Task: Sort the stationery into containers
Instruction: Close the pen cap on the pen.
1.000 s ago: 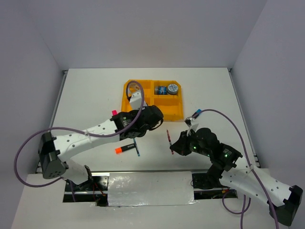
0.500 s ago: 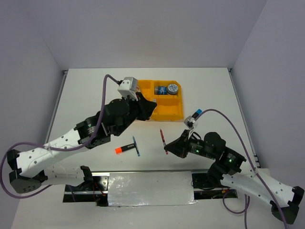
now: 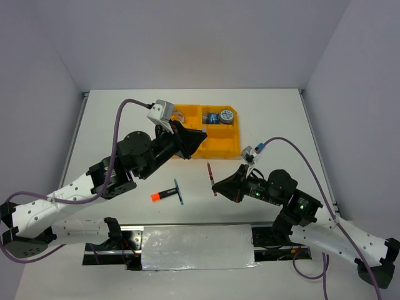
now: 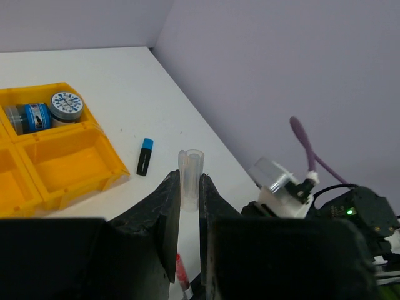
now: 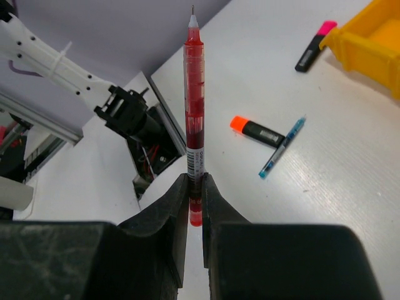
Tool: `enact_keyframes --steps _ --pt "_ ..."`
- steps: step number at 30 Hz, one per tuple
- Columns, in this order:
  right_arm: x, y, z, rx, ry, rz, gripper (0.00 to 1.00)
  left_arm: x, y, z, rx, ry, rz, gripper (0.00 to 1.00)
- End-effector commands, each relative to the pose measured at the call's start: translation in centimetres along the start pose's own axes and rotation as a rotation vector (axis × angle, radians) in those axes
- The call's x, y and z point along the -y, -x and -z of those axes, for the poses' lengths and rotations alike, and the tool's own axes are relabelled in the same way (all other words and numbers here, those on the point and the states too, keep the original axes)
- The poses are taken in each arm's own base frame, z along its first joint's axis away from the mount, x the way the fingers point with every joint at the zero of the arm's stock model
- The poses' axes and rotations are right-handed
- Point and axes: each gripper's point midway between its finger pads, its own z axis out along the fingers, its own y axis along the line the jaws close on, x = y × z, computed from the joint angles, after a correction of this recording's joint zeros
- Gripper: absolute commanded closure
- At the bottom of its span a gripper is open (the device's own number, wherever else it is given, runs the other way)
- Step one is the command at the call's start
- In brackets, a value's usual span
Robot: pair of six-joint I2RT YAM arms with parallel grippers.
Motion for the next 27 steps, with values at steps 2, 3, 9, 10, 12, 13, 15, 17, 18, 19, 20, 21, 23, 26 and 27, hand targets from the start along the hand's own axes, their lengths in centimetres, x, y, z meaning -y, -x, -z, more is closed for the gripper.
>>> enact_keyframes --steps 2,3,9,10,12,13,15,17,18,19,20,21,23,26,27 --pt "-2.2 4.3 0.4 0.128 0.045 0.044 1.0 0.9 1.0 0.4 0.043 -0.05 0.001 1.0" --pt "-2.0 4.4 0.3 0.128 0.036 0.044 1.0 0.9 1.1 0.4 0.043 -0.047 0.002 1.0" --pt "-1.4 5.0 0.2 0.152 -0.003 0.04 1.0 0.9 1.8 1.3 0.063 -0.058 0.009 1.0" --pt "-1.5 5.2 0.3 0.158 -0.001 0.038 1.0 1.0 2.0 1.3 0.072 -0.063 0.005 1.0" --pt "-2.0 5.9 0.8 0.181 0.007 0.041 1.0 0.9 2.0 1.1 0.067 -0.051 -0.002 1.0" --pt "-2.1 6.1 1.1 0.19 0.007 0.043 1.0 0.9 2.0 0.9 0.061 -0.046 -0.006 1.0" --pt "-2.3 6.6 1.6 0.209 0.01 0.05 1.0 1.1 1.8 0.5 0.042 -0.037 -0.015 1.0" --pt "-2.4 6.6 1.7 0.216 0.016 0.051 1.0 1.3 1.9 0.3 0.039 -0.042 -0.014 1.0" --pt "-2.5 6.5 1.6 0.213 0.021 0.05 1.0 1.5 1.9 0.2 0.039 -0.048 -0.005 1.0" --pt "-2.6 6.4 1.6 0.208 0.029 0.051 1.0 1.6 1.8 0.1 0.039 -0.051 0.0 1.0" --pt "-2.6 6.2 1.4 0.196 0.033 0.051 1.0 1.6 1.7 0.1 0.04 -0.055 0.005 1.0" --pt "-2.7 6.1 1.4 0.186 0.037 0.052 1.0 1.8 1.6 0.0 0.036 -0.062 0.014 1.0" --pt "-2.8 6.0 1.5 0.178 0.044 0.059 1.0 2.1 1.8 -0.1 0.041 -0.073 0.027 1.0" --pt "-3.1 6.0 1.8 0.185 0.057 0.066 1.0 2.7 1.6 -0.5 0.027 -0.097 0.031 1.0" --pt "-3.1 5.9 1.9 0.186 0.059 0.067 1.0 2.9 1.5 -0.5 0.025 -0.104 0.031 1.0"
